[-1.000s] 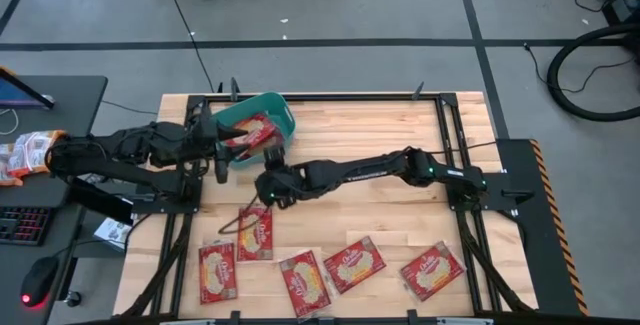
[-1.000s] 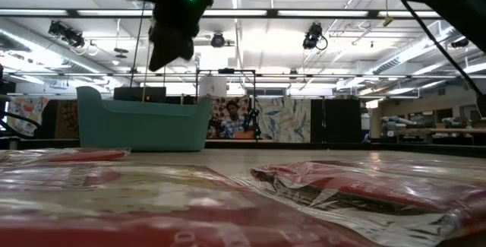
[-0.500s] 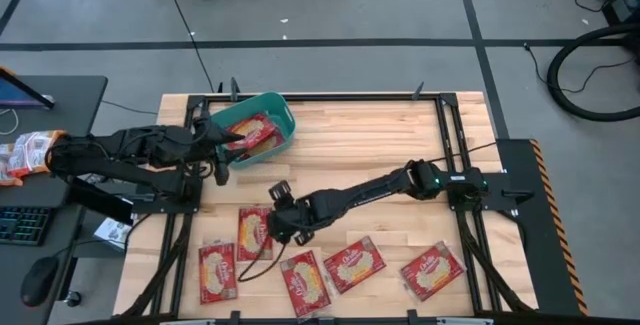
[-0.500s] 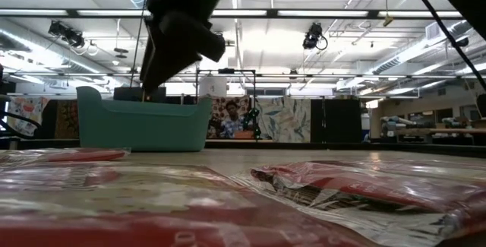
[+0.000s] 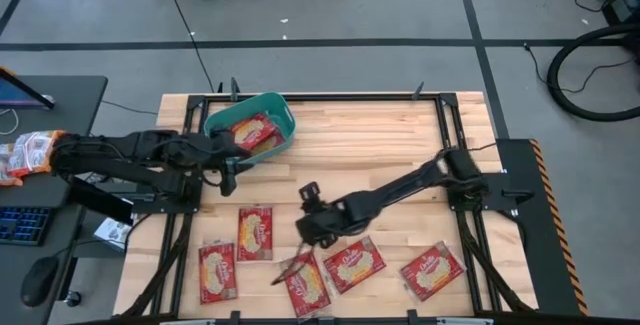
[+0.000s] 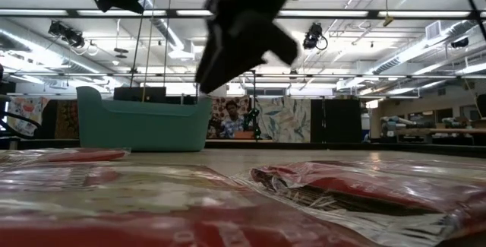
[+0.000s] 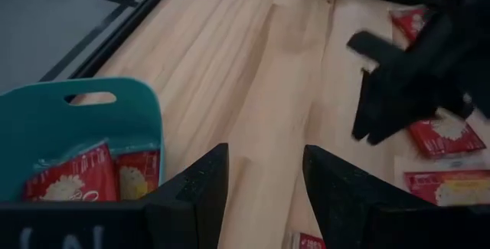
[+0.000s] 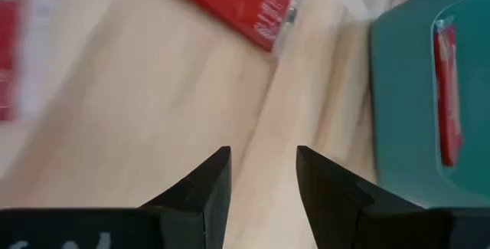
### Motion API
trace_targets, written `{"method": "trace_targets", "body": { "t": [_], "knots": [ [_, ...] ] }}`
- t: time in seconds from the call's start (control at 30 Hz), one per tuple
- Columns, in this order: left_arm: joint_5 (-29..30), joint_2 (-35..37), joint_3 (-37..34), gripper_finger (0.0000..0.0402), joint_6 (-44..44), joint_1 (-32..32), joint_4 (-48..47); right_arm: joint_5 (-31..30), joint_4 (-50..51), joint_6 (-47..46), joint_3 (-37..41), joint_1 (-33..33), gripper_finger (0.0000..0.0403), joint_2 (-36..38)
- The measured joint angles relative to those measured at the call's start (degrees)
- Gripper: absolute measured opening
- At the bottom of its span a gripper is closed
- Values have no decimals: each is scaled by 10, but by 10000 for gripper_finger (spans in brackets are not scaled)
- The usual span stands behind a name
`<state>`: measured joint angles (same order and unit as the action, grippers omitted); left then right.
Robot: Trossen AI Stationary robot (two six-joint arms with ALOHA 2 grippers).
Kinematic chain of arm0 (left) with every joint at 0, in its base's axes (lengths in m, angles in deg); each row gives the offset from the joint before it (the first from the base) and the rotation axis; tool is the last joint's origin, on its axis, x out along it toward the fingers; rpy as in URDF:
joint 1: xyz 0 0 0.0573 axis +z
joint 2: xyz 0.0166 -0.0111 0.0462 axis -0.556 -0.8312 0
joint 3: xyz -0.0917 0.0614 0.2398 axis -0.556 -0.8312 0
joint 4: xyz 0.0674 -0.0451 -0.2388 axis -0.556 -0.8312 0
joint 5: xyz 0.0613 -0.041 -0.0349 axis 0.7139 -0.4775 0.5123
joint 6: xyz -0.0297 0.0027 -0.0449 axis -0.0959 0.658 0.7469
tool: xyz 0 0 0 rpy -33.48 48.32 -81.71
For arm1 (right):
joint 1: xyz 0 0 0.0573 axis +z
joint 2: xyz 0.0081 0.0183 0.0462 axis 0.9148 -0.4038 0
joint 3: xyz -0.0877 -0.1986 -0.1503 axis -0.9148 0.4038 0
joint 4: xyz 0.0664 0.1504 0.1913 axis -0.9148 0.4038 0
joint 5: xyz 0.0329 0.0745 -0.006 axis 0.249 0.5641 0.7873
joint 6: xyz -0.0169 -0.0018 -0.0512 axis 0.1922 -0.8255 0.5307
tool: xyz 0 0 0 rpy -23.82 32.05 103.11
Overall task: Sort popcorn bags into baskets
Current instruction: Put the popcorn bag into the bin
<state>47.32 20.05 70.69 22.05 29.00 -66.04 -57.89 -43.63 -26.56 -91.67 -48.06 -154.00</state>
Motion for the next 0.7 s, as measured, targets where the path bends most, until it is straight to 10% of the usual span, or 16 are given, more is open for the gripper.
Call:
{"method": "trace_targets", "body": {
  "t": [0.27,0.7],
  "knots": [
    [-1,-8,0,172,4,0,14,67,-60,-89,148,40,152,103],
    [-1,-8,0,172,20,0,10,42,-4,-287,154,138,152,90]
  ]
}}
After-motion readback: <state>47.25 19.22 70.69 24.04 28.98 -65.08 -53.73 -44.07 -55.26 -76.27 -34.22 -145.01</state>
